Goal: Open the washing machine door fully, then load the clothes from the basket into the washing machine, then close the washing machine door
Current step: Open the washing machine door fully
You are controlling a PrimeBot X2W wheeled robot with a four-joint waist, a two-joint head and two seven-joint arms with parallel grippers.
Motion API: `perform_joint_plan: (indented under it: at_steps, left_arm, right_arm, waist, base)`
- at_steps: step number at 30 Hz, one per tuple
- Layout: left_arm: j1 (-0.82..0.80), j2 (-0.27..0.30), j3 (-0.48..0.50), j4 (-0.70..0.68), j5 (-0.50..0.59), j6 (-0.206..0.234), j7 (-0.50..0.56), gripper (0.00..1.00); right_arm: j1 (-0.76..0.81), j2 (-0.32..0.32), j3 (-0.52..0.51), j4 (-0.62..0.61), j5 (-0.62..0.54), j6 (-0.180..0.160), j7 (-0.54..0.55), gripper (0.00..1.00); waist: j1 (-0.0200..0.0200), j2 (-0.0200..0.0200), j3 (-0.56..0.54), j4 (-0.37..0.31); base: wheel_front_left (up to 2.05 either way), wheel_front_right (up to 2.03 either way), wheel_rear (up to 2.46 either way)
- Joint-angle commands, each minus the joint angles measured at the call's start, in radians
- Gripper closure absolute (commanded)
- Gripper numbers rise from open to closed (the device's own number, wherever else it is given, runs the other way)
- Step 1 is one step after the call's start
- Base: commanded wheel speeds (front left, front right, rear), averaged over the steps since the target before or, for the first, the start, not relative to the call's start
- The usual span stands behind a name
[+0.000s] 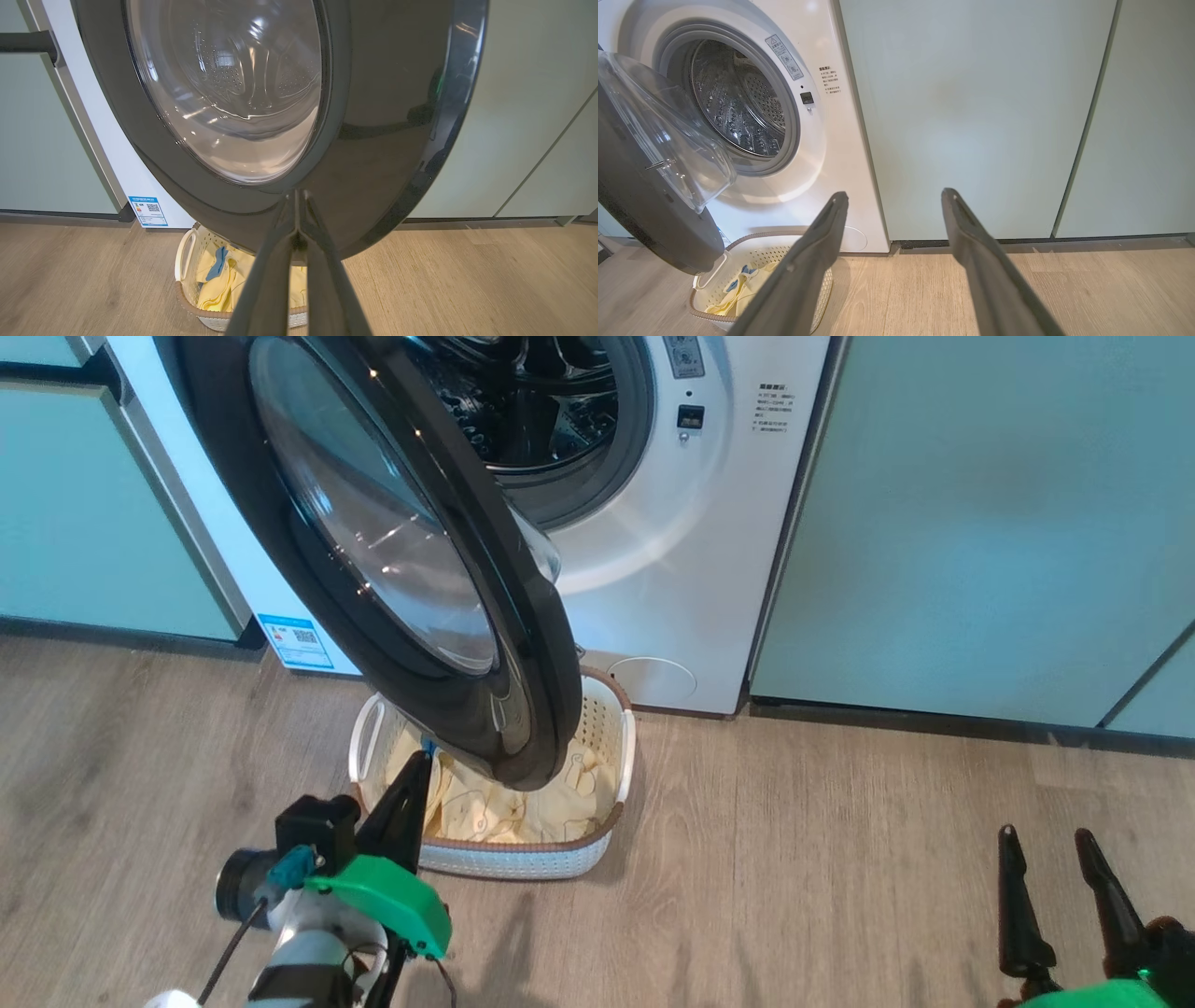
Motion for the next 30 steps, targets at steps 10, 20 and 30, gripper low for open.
perform_joint_plan:
  at_steps: [10,20,30]
  left_arm:
    - [-0.070,0.012,0.056,-0.062,0.026,0.008,-0.006,1.00]
    - [-0.192,0.039,0.106,-0.308,0.069,0.080,-0.006,1.00]
    - [-0.386,0.022,-0.018,-0.504,0.092,0.061,0.013,1.00]
  right_arm:
    - [-0.042,-0.005,0.016,-0.032,0.003,-0.003,-0.010,0.00]
    - [-0.034,-0.005,0.008,-0.035,0.006,-0.003,-0.010,0.00]
    - [-0.027,-0.005,0.022,-0.024,0.010,-0.003,-0.010,0.00]
  waist:
    - [0.0000,-0.0001,0.001,0.003]
    - [0.0000,-0.0001,-0.007,0.016]
    - [0.0000,-0.0001,-0.033,0.007]
  base:
    - [0.00,0.00,0.00]
    - [0.00,0.00,0.00]
    - [0.00,0.00,0.00]
